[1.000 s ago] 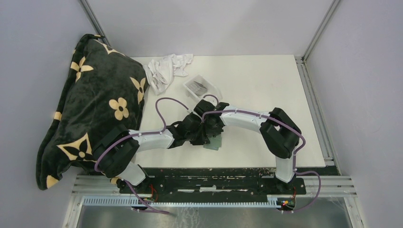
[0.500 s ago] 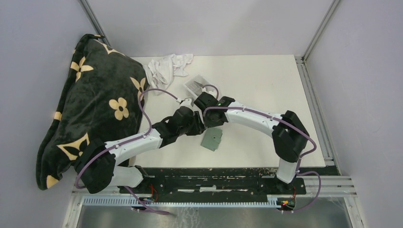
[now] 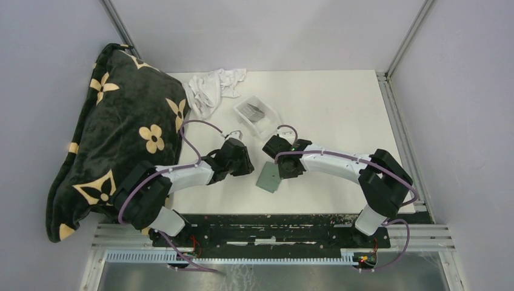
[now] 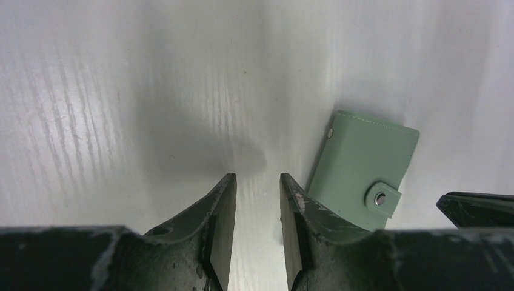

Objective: Put the credit cards into the card holder
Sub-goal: Move the card holder to the center of the board, then reset both arms

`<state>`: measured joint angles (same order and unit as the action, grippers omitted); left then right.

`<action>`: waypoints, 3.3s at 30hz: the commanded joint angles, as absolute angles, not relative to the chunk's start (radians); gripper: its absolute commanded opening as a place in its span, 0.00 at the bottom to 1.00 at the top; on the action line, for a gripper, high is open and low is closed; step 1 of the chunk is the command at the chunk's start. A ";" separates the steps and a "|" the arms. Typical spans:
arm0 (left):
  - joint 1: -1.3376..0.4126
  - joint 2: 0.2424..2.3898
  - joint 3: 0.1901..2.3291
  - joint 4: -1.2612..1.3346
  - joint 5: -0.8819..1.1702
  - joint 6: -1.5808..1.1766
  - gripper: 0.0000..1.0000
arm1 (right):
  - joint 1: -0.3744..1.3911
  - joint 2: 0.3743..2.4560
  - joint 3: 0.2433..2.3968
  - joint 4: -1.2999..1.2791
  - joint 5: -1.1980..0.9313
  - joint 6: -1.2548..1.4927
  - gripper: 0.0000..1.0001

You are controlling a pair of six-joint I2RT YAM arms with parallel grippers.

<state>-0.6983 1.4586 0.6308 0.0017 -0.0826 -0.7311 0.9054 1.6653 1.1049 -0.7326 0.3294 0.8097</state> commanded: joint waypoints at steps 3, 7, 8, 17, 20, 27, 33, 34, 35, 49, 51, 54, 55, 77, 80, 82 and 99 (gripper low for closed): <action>-0.689 1.529 0.641 0.139 0.010 -0.739 0.39 | 0.895 1.701 1.095 -0.648 0.303 0.836 0.01; -0.688 1.545 0.632 0.161 0.045 -0.730 0.39 | 0.863 1.735 1.085 -0.603 0.261 0.831 0.01; -0.689 1.549 0.629 0.168 0.053 -0.728 0.39 | 0.855 1.745 1.086 -0.593 0.253 0.829 0.01; -0.690 1.580 0.580 0.235 0.132 -0.749 0.38 | 0.799 1.823 1.103 -0.518 0.156 0.804 0.01; -0.689 1.585 0.567 0.260 0.158 -0.765 0.37 | 0.788 1.849 1.129 -0.512 0.129 0.789 0.01; -0.692 1.594 0.568 0.300 0.184 -0.798 0.36 | 0.763 1.911 1.208 -0.520 0.093 0.754 0.01; -0.693 1.640 0.612 0.308 0.187 -0.807 0.36 | 0.736 1.971 1.291 -0.540 0.080 0.732 0.01; -0.692 1.658 0.626 0.308 0.188 -0.803 0.36 | 0.734 1.980 1.303 -0.547 0.081 0.727 0.01; -0.693 1.669 0.641 0.304 0.189 -0.800 0.36 | 0.731 1.987 1.315 -0.551 0.082 0.724 0.01; -0.678 1.813 0.834 0.257 0.163 -0.746 0.36 | 0.675 2.060 1.411 -0.589 0.089 0.676 0.01; -0.674 1.835 0.863 0.248 0.164 -0.739 0.36 | 0.670 2.069 1.422 -0.595 0.096 0.669 0.01; -0.672 1.863 0.900 0.239 0.169 -0.733 0.36 | 0.656 2.081 1.436 -0.595 0.101 0.662 0.01; -0.672 1.870 0.910 0.237 0.170 -0.732 0.35 | 0.652 2.084 1.439 -0.595 0.101 0.661 0.01; -0.672 1.608 0.985 -0.036 -0.024 -0.651 0.68 | 0.609 1.822 1.380 -0.568 0.243 0.552 0.47; -0.672 1.544 0.992 -0.072 -0.073 -0.627 0.74 | 0.600 1.781 1.381 -0.612 0.264 0.539 0.49; -0.671 1.492 0.986 -0.095 -0.121 -0.615 0.74 | 0.596 1.751 1.370 -0.639 0.280 0.525 0.52; -0.602 1.100 0.723 -0.087 -0.698 -0.550 0.78 | 0.582 1.431 1.180 -0.743 0.615 0.525 0.97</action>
<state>-0.6197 1.1061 0.7418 -0.0845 -0.5564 -0.6189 0.5869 1.4727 1.1412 -0.6846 0.4786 0.5190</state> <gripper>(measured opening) 0.747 0.952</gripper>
